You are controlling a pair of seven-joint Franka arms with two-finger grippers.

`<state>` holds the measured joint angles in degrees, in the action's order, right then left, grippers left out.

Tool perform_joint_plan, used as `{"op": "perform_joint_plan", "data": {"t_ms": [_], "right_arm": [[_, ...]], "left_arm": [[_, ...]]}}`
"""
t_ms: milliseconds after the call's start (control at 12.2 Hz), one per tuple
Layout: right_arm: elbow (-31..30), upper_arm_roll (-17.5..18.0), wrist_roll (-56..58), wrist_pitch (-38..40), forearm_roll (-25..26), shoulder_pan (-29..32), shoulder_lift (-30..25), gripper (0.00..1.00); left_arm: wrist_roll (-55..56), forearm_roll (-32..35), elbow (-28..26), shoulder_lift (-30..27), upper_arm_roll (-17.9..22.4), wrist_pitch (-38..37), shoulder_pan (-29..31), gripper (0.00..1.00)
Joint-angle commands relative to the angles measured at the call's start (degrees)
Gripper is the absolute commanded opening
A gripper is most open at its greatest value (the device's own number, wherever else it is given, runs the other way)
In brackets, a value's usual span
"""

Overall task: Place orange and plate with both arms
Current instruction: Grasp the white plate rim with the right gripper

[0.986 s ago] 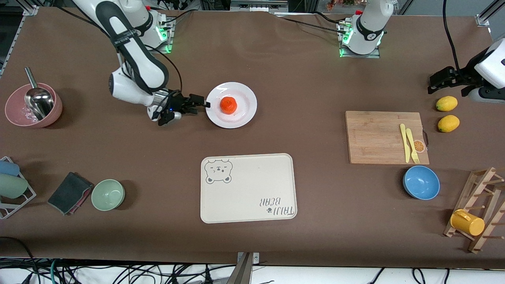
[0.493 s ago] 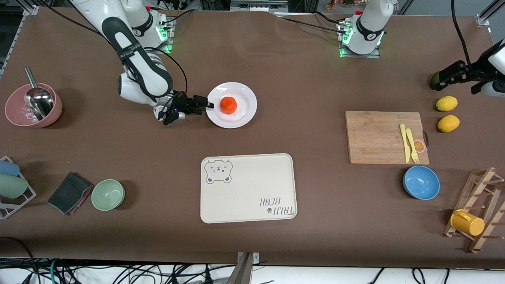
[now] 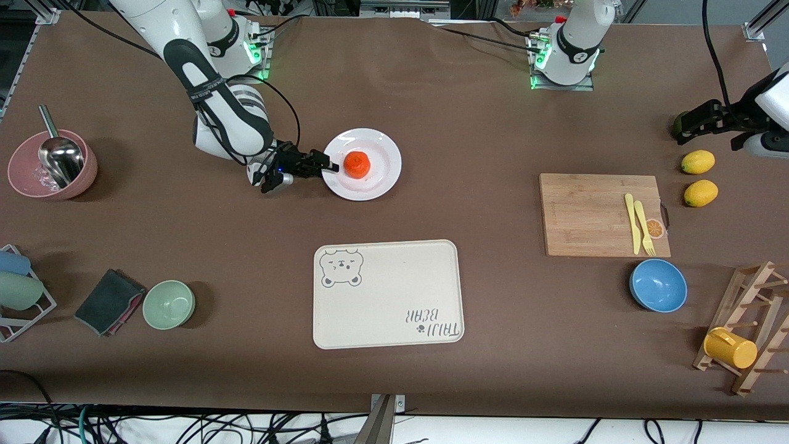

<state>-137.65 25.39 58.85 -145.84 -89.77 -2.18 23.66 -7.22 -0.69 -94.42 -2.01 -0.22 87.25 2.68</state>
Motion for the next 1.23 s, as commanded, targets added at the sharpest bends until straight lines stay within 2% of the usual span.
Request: {"op": "perform_joint_plan", "data": {"t_ms": [0,82,329,575,740,1151], "right_arm": [[-0.1,0.6,2.4,-0.8,-1.6,0.1,-0.1,0.33],[-0.1,0.6,3.5,-0.8,-1.6,0.1,-0.1,0.25],[-0.1,0.6,4.0,-0.8,-1.6,0.1,0.3,0.2],[0.0,0.6,6.1,-0.8,-1.7,0.2,0.8,0.07],[0.1,0.6,6.2,-0.8,-1.7,0.2,0.8,0.01],[0.2,0.6,6.2,-0.5,-1.7,0.2,0.2,0.0]], "left_arm": [[-1.3,-0.2,2.0,1.2,0.0,-1.4,-0.4,1.0],[-1.3,-0.2,2.1,1.6,0.0,-1.4,-0.5,1.0],[-1.3,-0.2,2.1,1.7,0.0,-1.3,-0.6,1.0],[-1.3,-0.2,2.1,1.7,0.0,-1.4,-0.7,1.0],[-1.3,-0.1,2.0,1.7,0.0,-1.4,-0.7,1.0],[-1.3,-0.1,2.1,2.1,-0.3,-1.4,-0.7,1.0]]}}
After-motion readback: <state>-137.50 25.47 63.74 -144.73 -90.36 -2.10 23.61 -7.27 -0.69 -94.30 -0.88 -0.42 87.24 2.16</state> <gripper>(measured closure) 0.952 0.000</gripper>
